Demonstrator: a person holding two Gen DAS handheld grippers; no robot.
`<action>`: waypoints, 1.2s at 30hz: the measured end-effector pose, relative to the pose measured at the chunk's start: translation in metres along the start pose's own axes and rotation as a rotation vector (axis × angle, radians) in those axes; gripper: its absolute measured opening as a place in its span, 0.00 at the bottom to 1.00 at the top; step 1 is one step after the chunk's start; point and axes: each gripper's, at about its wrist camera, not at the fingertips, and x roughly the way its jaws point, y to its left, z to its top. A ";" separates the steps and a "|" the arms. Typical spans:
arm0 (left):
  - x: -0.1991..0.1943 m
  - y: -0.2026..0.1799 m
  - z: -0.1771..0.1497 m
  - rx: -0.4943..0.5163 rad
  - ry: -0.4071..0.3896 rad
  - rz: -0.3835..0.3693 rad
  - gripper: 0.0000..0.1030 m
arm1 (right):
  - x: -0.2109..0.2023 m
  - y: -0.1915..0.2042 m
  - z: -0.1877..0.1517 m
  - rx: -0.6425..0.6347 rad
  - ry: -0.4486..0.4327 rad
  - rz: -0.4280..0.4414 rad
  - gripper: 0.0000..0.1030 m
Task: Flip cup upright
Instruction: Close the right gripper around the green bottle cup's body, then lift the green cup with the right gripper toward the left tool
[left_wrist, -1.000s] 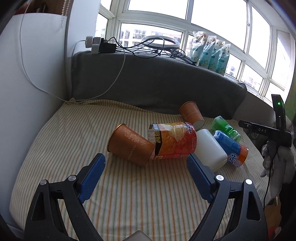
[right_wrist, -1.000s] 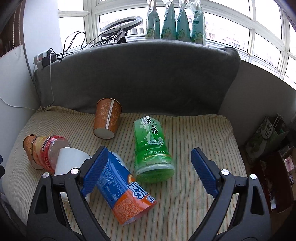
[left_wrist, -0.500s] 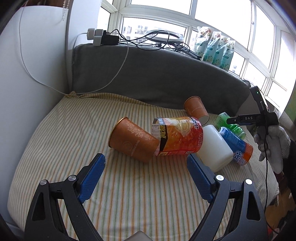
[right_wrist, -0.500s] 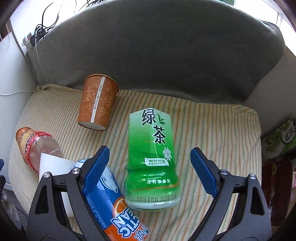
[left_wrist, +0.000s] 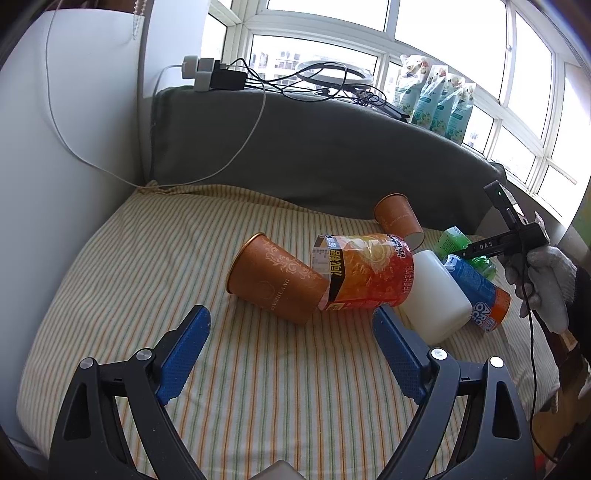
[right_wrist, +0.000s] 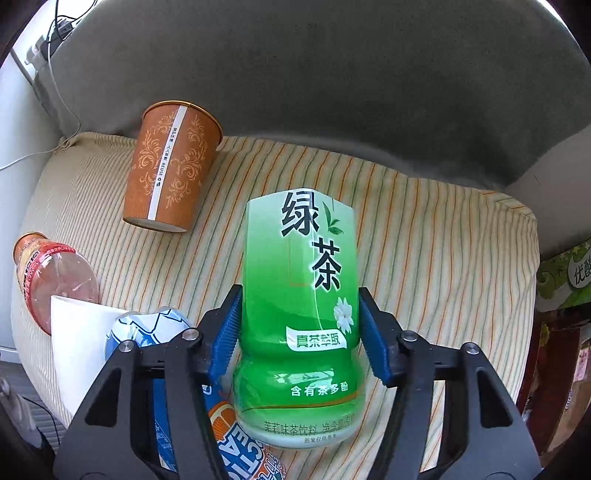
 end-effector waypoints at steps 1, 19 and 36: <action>-0.001 0.001 0.000 0.000 -0.001 0.001 0.87 | 0.000 0.002 -0.001 -0.011 0.000 -0.008 0.60; -0.020 0.011 -0.010 -0.007 0.024 0.011 0.87 | -0.118 0.089 -0.042 -0.219 -0.155 0.003 0.60; -0.040 0.030 -0.027 -0.011 0.059 0.021 0.87 | -0.071 0.239 -0.105 -0.397 -0.030 0.225 0.60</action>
